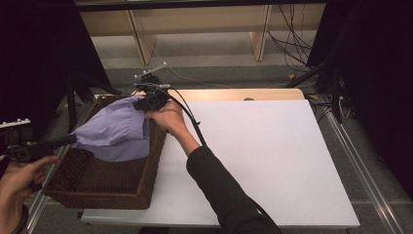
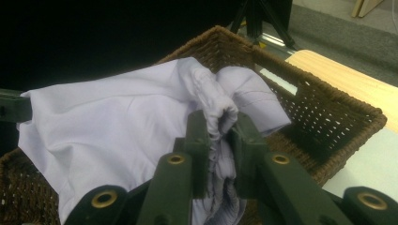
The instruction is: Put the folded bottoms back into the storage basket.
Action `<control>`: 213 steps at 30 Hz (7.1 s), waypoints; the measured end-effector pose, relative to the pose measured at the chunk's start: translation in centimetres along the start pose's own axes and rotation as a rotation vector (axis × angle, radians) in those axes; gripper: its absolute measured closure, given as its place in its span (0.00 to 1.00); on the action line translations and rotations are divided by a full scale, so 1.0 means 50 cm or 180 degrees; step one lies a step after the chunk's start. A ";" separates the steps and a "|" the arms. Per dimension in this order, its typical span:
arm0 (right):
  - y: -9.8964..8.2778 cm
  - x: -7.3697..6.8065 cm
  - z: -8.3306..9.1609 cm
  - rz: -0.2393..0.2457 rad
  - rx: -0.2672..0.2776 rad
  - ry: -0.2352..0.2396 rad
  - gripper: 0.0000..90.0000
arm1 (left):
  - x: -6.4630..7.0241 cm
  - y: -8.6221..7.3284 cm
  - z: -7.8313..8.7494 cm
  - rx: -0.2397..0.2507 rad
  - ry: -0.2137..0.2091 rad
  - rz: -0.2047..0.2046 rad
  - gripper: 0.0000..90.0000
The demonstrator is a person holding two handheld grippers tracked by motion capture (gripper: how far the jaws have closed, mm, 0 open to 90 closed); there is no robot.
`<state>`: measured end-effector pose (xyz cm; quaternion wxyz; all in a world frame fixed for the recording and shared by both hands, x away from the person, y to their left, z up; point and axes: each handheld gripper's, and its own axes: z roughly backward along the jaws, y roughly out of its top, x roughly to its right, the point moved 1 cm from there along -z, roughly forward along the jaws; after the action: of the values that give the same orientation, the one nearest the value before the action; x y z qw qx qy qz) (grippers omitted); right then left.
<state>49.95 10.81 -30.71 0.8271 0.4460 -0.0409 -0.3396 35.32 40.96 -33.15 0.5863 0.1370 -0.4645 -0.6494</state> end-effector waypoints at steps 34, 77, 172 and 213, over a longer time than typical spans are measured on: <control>-0.038 0.016 -0.047 -0.0080 -0.0089 -0.0016 0.88 | -0.022 -0.016 -0.031 -0.0222 0.0110 0.0012 0.98; -0.047 0.054 -0.012 -0.0177 0.0060 -0.0090 0.37 | 0.010 -0.012 -0.060 -0.0238 0.0261 -0.0134 0.29; -0.339 0.139 0.342 -0.0083 0.0896 -0.0268 0.21 | 0.353 -0.101 -0.223 0.0241 -0.1103 -0.0696 0.18; -0.432 0.128 0.393 0.0001 0.0961 -0.0364 0.22 | 0.410 -0.165 -0.251 0.0219 -0.1160 -0.1007 0.18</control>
<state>36.21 -14.97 -36.99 0.7471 0.5451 -0.1385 -0.3543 33.52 16.22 -38.59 0.3788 0.1085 -0.5572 -0.7310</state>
